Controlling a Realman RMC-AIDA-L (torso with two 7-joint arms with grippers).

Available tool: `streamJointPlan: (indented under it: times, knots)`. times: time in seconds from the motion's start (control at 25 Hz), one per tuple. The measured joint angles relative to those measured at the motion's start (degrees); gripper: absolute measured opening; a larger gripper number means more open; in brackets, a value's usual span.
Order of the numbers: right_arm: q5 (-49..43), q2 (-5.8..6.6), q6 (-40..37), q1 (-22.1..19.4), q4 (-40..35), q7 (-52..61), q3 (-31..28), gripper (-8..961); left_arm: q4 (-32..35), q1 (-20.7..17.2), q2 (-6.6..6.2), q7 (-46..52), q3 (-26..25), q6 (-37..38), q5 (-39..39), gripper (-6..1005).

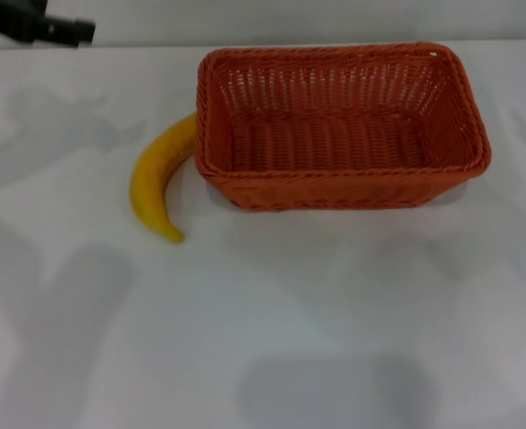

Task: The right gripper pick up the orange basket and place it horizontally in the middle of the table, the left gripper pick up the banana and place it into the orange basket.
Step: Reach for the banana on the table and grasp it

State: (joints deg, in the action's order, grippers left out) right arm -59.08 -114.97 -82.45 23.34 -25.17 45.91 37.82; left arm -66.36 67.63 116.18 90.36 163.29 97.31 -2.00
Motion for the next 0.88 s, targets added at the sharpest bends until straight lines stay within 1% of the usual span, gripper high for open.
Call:
streamJointPlan:
  times: [0.12,0.28,0.32,0.4,0.44,0.6,0.76,0.88]
  knots:
    - [-0.1,-0.04,0.0,0.0,0.3,0.0,0.1,806,2.2,0.5,-1.22,2.0,0.0,0.0,5.2,861]
    - [0.0,-0.06,-0.3,0.0,0.7,0.1,0.1,807,4.7,1.4,-1.58,3.8,0.0,-0.2,12.1,862]
    - [0.0,-0.06,-0.4,0.0,0.7,0.1,0.1,807,4.7,1.4,-1.58,3.8,0.0,-0.2,12.1,862]
    - [-0.1,-0.06,-0.5,0.0,0.7,0.2,0.1,807,7.4,2.6,-1.79,5.6,0.0,-1.1,18.0,862]
    - [-0.1,-0.06,-0.5,0.0,0.7,0.2,0.1,807,8.3,3.2,-1.90,6.6,0.0,-1.6,19.7,861]
    - [-0.3,-0.14,-0.6,0.0,1.0,0.2,0.1,807,9.5,4.4,-2.09,9.1,0.0,-3.5,22.7,861]
    - [-0.3,-0.15,-1.0,0.0,1.3,0.2,0.1,807,9.9,4.6,-2.45,11.2,0.0,-6.7,23.2,861]
    - [-0.2,-0.15,-1.1,-0.2,1.4,0.2,0.2,807,10.7,4.8,-2.45,12.7,0.0,-9.7,24.4,862]
